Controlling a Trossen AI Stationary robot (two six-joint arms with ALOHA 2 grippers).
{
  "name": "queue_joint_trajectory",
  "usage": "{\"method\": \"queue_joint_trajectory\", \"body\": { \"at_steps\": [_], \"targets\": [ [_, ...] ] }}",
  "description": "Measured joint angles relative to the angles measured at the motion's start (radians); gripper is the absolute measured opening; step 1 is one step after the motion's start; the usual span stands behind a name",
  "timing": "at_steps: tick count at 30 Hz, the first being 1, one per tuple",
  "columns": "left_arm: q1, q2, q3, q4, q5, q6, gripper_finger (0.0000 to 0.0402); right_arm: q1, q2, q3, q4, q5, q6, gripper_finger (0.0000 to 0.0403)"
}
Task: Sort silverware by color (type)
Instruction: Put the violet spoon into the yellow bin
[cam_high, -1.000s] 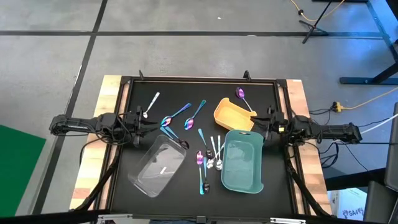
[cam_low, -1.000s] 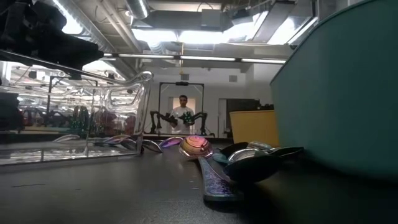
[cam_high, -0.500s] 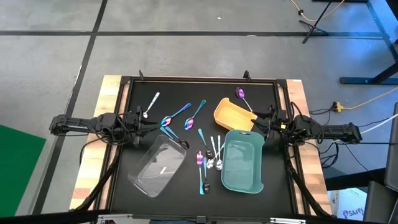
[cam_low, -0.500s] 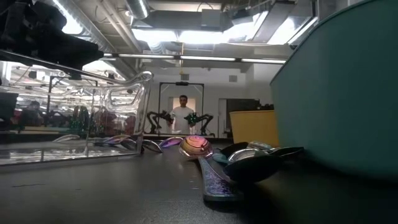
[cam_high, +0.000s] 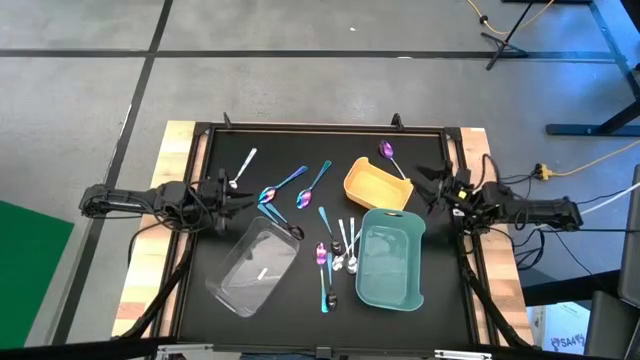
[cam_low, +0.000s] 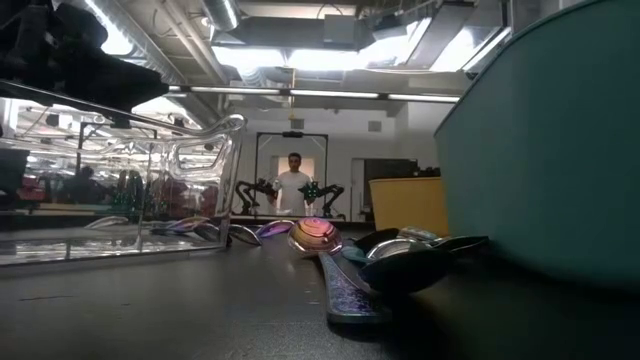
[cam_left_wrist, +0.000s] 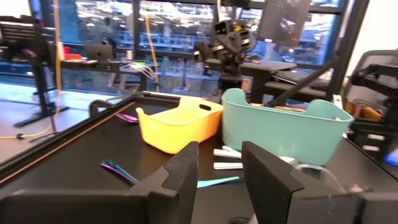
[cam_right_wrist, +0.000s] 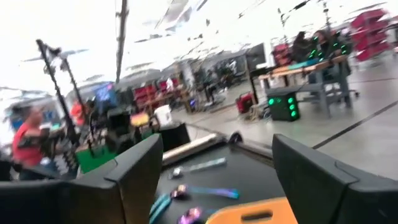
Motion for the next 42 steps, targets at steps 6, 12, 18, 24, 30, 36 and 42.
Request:
{"method": "queue_joint_trajectory", "body": {
  "at_steps": [6, 12, 18, 24, 30, 36, 42],
  "targets": [
    [0.000, 0.000, 0.000, 0.010, -0.077, 0.000, 0.0118, 0.000, 0.084, 0.137, -0.116, 0.187, 0.000, 0.0289],
    [0.000, 0.000, 0.000, 0.011, -0.098, 0.000, 0.0118, -0.010, 0.249, 0.322, -0.318, 0.372, 0.001, 0.0289],
    [0.000, 0.000, 0.000, 0.012, -0.098, -0.001, 0.0118, -0.145, 0.459, 0.527, -0.520, 0.372, 0.002, 0.0289],
    [0.000, 0.000, 0.000, 0.012, -0.099, -0.002, 0.0118, -0.380, 0.677, 0.716, -0.727, 0.155, 0.052, 0.0289],
    [0.000, 0.000, 0.000, 0.012, -0.099, -0.002, 0.0118, -0.609, 0.892, 0.827, -0.831, -0.121, 0.063, 0.0289],
    [0.000, 0.000, 0.000, 0.012, -0.099, -0.003, 0.0118, -0.738, 1.086, 0.844, -0.833, -0.278, 0.063, 0.0289],
    [0.000, 0.000, 0.000, 0.012, -0.099, -0.003, 0.0118, -0.788, 1.240, 0.844, -0.850, -0.338, 0.063, 0.0289]
  ]
}}
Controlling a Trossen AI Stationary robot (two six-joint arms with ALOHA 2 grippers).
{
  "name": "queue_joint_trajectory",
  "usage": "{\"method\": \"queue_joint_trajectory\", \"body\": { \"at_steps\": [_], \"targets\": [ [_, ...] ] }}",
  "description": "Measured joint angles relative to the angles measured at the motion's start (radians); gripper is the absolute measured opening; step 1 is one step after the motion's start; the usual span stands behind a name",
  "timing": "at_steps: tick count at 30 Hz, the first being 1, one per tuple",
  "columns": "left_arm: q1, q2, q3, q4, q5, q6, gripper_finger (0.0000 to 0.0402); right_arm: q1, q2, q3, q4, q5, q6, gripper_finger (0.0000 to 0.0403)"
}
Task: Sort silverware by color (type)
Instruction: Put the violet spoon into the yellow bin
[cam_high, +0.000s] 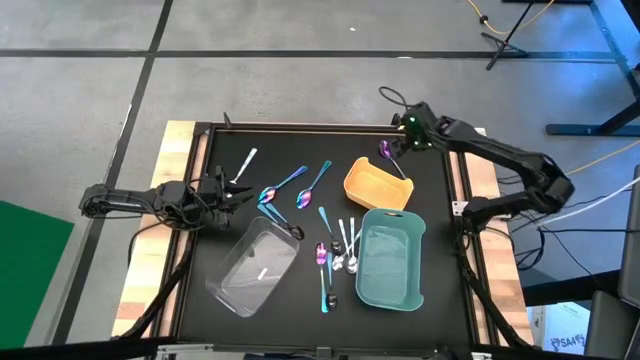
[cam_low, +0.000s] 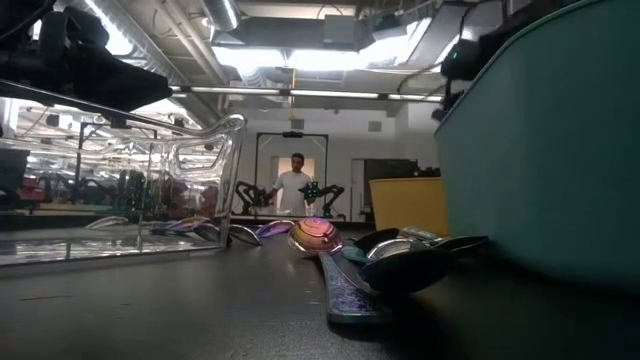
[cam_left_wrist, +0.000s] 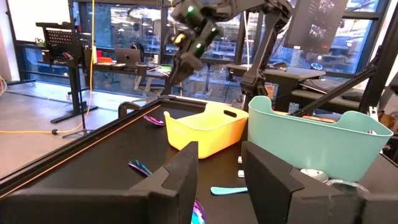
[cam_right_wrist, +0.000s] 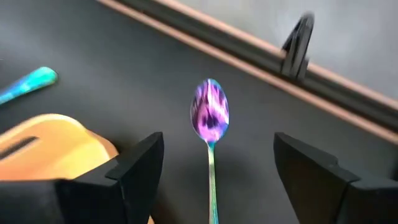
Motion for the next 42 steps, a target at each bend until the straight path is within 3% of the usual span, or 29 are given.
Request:
{"method": "queue_joint_trajectory", "body": {
  "at_steps": [21, 42],
  "targets": [
    [0.000, 0.000, 0.000, 0.000, 0.000, 0.000, 0.0118, 0.003, 0.283, 0.000, -0.005, -0.034, -0.015, 0.0289],
    [0.000, 0.000, 0.000, 0.000, 0.000, 0.000, 0.0118, 0.003, 0.385, 0.003, 0.004, -0.042, -0.050, 0.0279]
  ]
}}
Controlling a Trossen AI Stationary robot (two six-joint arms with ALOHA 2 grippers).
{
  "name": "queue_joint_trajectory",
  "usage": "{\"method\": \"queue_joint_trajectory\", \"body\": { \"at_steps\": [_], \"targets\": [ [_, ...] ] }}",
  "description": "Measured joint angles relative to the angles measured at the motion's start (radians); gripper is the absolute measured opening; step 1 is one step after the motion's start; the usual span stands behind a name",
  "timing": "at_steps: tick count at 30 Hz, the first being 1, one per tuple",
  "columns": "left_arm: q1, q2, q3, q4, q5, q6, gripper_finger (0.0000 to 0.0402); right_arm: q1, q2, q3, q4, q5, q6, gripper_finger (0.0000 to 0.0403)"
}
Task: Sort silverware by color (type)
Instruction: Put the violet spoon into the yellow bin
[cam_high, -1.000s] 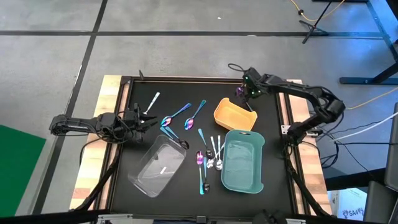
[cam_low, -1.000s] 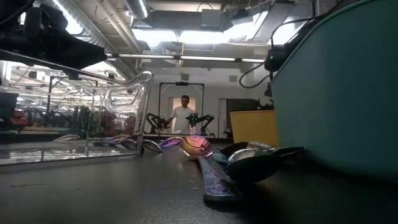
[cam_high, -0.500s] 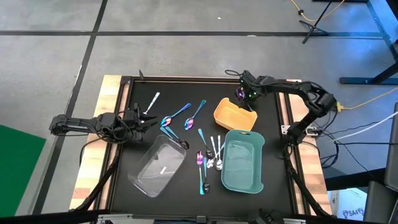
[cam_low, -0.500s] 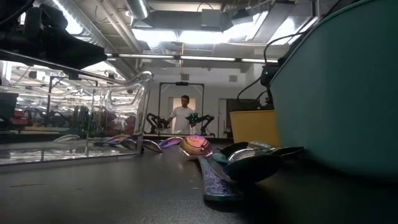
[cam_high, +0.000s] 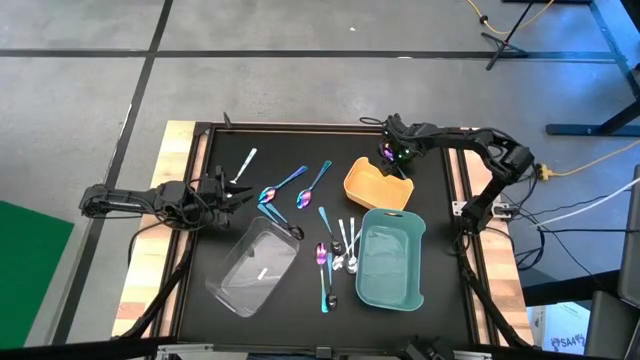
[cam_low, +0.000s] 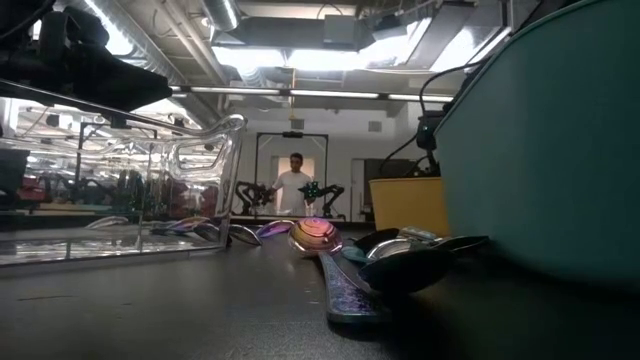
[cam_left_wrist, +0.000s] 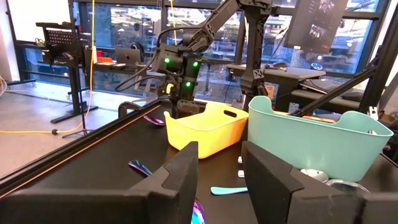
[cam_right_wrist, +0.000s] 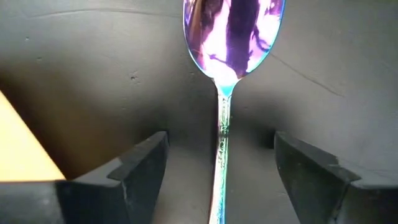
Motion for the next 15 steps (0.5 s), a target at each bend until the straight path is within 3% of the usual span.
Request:
{"method": "queue_joint_trajectory", "body": {
  "at_steps": [15],
  "targets": [
    [0.000, 0.000, 0.000, 0.000, 0.000, 0.000, 0.0118, 0.000, 0.002, -0.001, 0.004, -0.026, 0.000, 0.0158]
  ]
}}
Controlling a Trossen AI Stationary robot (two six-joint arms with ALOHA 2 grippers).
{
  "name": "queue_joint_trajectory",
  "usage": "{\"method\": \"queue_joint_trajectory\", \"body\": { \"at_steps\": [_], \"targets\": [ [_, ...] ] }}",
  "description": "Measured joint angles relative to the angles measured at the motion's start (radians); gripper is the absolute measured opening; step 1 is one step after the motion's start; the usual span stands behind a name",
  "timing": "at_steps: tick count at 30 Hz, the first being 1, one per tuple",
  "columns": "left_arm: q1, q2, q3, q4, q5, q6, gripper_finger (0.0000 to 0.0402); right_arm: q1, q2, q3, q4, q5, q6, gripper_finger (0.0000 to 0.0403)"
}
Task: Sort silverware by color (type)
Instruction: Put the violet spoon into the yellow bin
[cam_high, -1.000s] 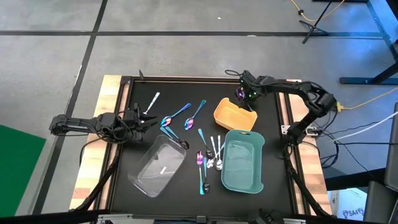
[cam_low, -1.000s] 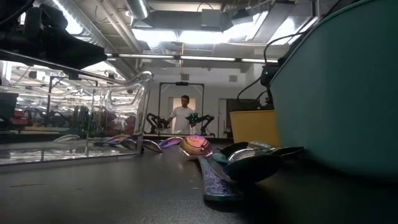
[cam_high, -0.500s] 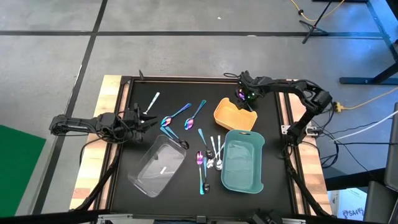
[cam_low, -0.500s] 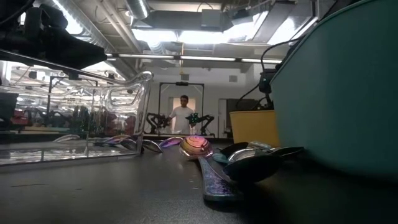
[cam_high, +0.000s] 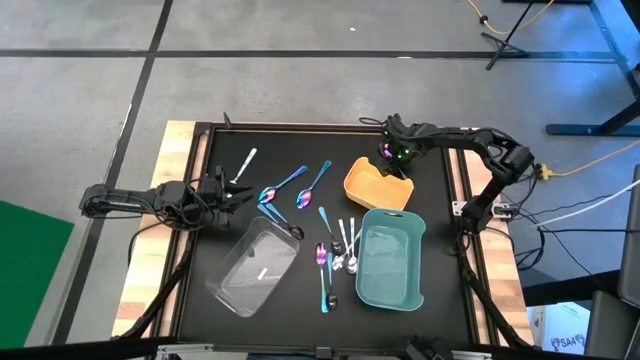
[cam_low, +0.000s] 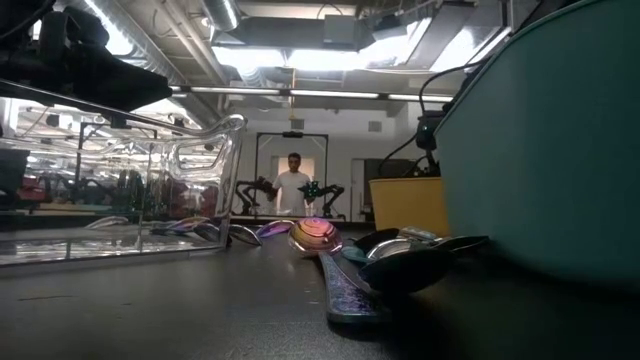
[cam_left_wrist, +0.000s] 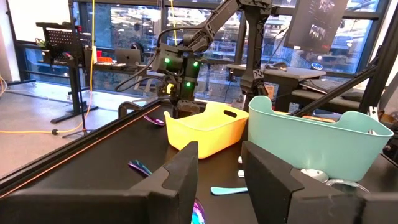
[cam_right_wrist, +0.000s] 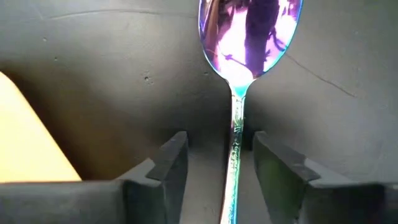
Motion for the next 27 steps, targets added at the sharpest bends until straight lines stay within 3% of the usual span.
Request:
{"method": "queue_joint_trajectory", "body": {
  "at_steps": [27],
  "targets": [
    [0.000, 0.000, 0.000, 0.000, 0.000, 0.000, 0.0118, 0.000, 0.001, -0.002, -0.002, 0.000, 0.000, 0.0019]
  ]
}}
